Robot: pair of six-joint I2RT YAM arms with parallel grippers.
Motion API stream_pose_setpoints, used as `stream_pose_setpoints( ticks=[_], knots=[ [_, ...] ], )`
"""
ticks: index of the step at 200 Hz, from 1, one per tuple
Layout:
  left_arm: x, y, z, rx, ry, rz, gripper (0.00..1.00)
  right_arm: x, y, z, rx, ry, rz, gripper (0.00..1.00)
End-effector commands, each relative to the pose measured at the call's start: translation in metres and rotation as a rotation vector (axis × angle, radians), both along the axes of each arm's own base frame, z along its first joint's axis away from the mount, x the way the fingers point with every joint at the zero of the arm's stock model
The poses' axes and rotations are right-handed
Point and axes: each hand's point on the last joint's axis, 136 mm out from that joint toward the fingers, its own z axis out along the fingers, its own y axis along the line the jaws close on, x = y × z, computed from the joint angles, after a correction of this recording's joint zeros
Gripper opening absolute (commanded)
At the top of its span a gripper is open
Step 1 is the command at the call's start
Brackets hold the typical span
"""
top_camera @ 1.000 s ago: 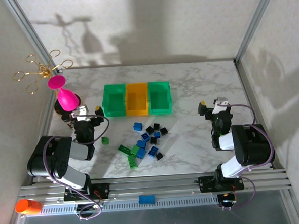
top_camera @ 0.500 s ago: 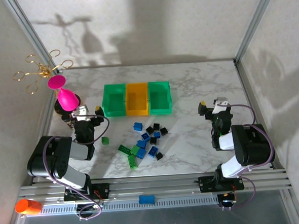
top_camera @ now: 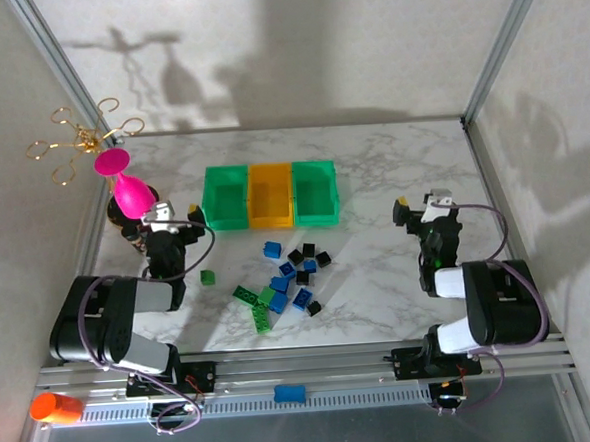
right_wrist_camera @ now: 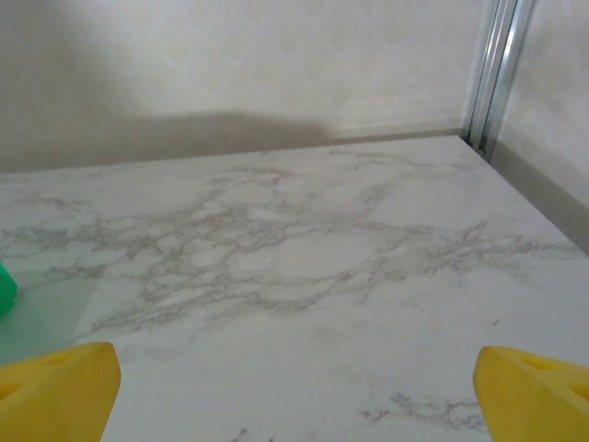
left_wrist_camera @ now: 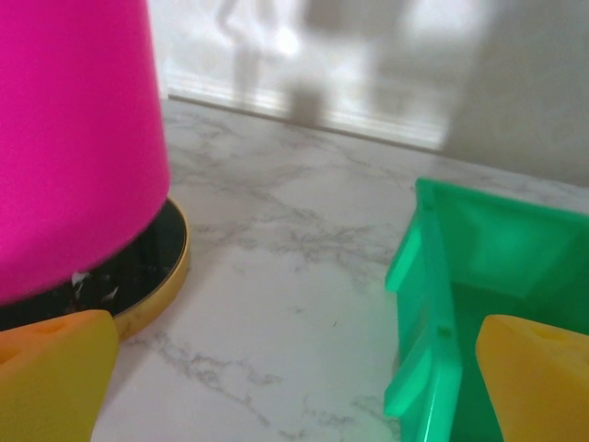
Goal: Sort the legos into containers by color
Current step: Pick up the lego from the center of the table.
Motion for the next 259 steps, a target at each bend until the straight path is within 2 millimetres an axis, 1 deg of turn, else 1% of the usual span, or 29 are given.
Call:
stream_pose_setpoints(
  ticks=[1, 15, 23, 41, 61, 73, 92, 122, 132, 145, 155, 162, 169, 186, 204, 221, 234, 259],
  knots=[
    [0.001, -0.008, 0.008, 0.017, 0.019, -0.04, 0.99, 0.007, -0.009, 0.015, 0.028, 0.008, -0.053, 0.99],
    [-0.004, -0.009, 0.018, 0.007, 0.001, -0.043, 0.99, 0.006, -0.016, 0.022, 0.063, 0.006, -0.099, 0.99],
    [-0.007, -0.009, 0.025, 0.0, -0.015, -0.044, 0.99, 0.005, -0.02, 0.028, 0.097, -0.003, -0.125, 0.99],
    [-0.013, -0.007, 0.043, -0.033, -0.049, -0.031, 0.99, 0.005, -0.026, 0.036, 0.187, 0.005, -0.172, 0.99],
    [-0.024, -0.004, 0.061, -0.081, -0.098, -0.014, 0.99, 0.009, -0.029, 0.036, 0.263, 0.063, -0.207, 0.99],
    [-0.029, -0.004, 0.07, -0.098, -0.118, -0.013, 0.99, 0.012, -0.027, 0.039, 0.286, 0.081, -0.205, 0.99],
    [-0.031, -0.005, 0.078, -0.124, -0.127, -0.019, 0.99, 0.013, -0.027, 0.041, 0.317, 0.086, -0.21, 0.99],
    [-0.028, -0.006, 0.084, -0.203, -0.126, -0.012, 0.99, 0.009, -0.033, 0.057, 0.319, 0.047, -0.242, 0.99],
    [-0.028, 0.0, 0.085, -0.241, -0.128, 0.025, 0.99, 0.008, -0.038, 0.06, 0.321, 0.049, -0.273, 0.99],
    [-0.024, 0.005, 0.084, -0.277, -0.102, 0.058, 0.99, 0.009, -0.038, 0.062, 0.329, 0.061, -0.275, 0.99],
    [-0.022, -0.001, 0.081, -0.291, -0.08, 0.017, 0.99, 0.009, -0.037, 0.062, 0.331, 0.081, -0.274, 0.99],
    [-0.022, -0.008, 0.084, -0.3, -0.089, -0.036, 0.99, 0.008, -0.037, 0.061, 0.337, 0.092, -0.277, 0.99],
    [-0.023, -0.009, 0.086, -0.318, -0.097, -0.039, 0.99, 0.007, -0.035, 0.059, 0.343, 0.098, -0.269, 0.99],
    [-0.027, -0.01, 0.086, -0.348, -0.094, -0.039, 0.99, 0.008, -0.022, 0.055, 0.366, 0.126, -0.202, 0.99],
    [-0.03, -0.02, 0.084, -0.367, -0.085, -0.077, 0.99, 0.01, -0.001, 0.051, 0.38, 0.171, -0.101, 0.99],
    [-0.034, -0.033, 0.08, -0.363, -0.058, -0.101, 0.99, 0.008, 0.018, 0.046, 0.38, 0.222, -0.044, 0.99],
    [-0.036, -0.044, 0.075, -0.351, -0.012, -0.119, 0.99, 0.007, 0.034, 0.041, 0.379, 0.275, -0.003, 0.99],
    [-0.04, -0.078, 0.062, -0.344, 0.084, -0.211, 0.99, 0.002, 0.075, 0.03, 0.36, 0.38, 0.112, 0.99]
  ],
)
